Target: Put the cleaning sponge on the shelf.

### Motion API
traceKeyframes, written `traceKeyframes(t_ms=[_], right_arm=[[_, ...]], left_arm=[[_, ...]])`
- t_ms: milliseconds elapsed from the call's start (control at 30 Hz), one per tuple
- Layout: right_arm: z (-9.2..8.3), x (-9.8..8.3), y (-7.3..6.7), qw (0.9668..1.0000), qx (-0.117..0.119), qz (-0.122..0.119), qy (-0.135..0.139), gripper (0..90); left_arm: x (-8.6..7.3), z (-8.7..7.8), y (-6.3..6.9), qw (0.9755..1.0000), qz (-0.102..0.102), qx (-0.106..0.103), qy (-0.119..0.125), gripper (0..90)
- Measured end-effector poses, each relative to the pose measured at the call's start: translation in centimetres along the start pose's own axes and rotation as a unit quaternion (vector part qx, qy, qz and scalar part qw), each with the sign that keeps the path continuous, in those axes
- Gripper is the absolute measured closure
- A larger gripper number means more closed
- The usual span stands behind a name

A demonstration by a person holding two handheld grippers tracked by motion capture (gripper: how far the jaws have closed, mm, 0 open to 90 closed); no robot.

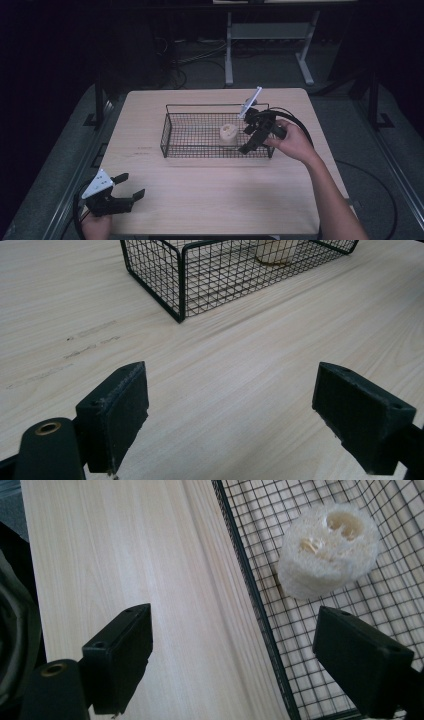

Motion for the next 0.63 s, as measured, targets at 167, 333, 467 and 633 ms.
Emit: traceKeyframes(t_ms=[167,333,467,633], right_arm=[[0.3,-1.1,-0.2,1.0000,-0.002,0.006,-0.004,15.5],[0.7,-2.0,-0.7,1.0000,0.001,0.004,-0.004,15.5],[1.0,-2.5,-1.4,0.9999,0.005,0.000,-0.009,15.5],[1.6,-3.4,-2.2,0.9996,0.010,-0.004,-0.025,15.6]], left_arm=[[0.0,0.0,0.0,1.0000,-0.002,0.001,0.001,13.7],[0.0,0.0,0.0,1.0000,0.001,0.000,-0.001,13.7],[0.0,0.0,0.0,1.0000,0.002,0.000,-0.002,13.7],[0.0,0.1,0.0,1.0000,0.004,-0.001,-0.004,13.7]])
Point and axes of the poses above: each handheld gripper's, and its own axes: z roughly forward along the jaws, x roughly out of its top, y roughly to its right, the point moved 9 cm from there along z, roughly forward along the jaws, and after that the axes turned 8 degrees about -y, right-handed, at the moved point
